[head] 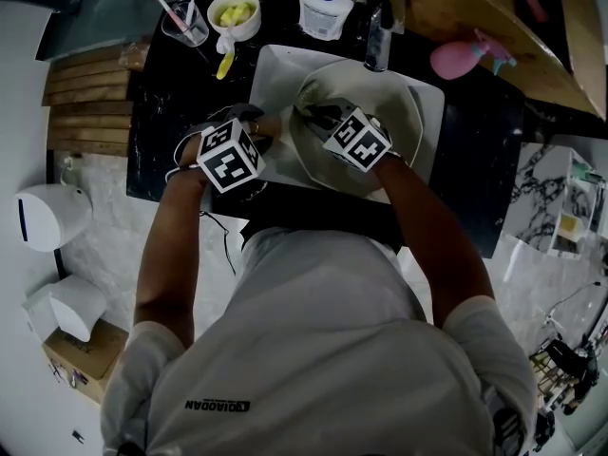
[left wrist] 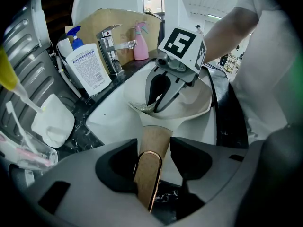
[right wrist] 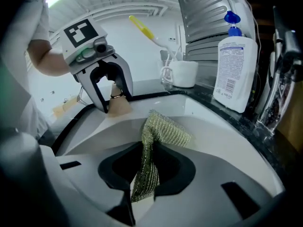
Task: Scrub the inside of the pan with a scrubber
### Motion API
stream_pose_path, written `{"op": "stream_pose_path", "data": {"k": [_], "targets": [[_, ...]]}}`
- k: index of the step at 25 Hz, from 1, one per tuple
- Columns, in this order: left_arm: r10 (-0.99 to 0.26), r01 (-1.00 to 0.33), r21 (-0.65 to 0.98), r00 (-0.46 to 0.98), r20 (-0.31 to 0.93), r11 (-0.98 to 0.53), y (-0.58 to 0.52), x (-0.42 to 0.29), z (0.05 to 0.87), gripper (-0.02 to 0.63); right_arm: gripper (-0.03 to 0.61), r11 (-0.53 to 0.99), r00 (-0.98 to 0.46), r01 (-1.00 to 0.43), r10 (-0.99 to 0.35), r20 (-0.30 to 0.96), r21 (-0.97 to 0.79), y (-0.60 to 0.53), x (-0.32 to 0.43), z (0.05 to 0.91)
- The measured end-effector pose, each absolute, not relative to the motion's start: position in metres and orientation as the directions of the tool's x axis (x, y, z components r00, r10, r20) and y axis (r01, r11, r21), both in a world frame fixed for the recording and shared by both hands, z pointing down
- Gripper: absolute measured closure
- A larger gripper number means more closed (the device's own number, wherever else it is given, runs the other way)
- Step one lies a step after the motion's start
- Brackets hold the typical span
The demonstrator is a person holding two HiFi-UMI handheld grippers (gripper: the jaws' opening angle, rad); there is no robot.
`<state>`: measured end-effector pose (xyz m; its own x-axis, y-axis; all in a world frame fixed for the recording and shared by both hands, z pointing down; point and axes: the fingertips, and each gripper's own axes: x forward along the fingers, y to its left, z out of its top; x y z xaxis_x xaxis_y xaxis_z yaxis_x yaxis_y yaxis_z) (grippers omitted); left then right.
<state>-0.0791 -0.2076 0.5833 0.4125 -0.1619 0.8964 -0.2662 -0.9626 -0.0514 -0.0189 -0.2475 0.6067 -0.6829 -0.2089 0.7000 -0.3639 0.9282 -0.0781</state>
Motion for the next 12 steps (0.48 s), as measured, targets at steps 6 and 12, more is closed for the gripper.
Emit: {"op": "stream_pose_path", "data": {"k": [6,12], "targets": [[-0.163,-0.265,-0.052,0.416,0.895,-0.963,-0.207,-0.078,0.583,0.388,0.486,0.970,-0.711,-0.213,-0.073,0.699,-0.116,-0.218,-0.024,0.608],[-0.160,-0.265,-0.050,0.414,0.896,-0.963,-0.206,-0.079,0.583,0.388,0.488,0.986,-0.698,-0.091,0.038,0.715,-0.140,-0.185,-0.030,0.599]]}}
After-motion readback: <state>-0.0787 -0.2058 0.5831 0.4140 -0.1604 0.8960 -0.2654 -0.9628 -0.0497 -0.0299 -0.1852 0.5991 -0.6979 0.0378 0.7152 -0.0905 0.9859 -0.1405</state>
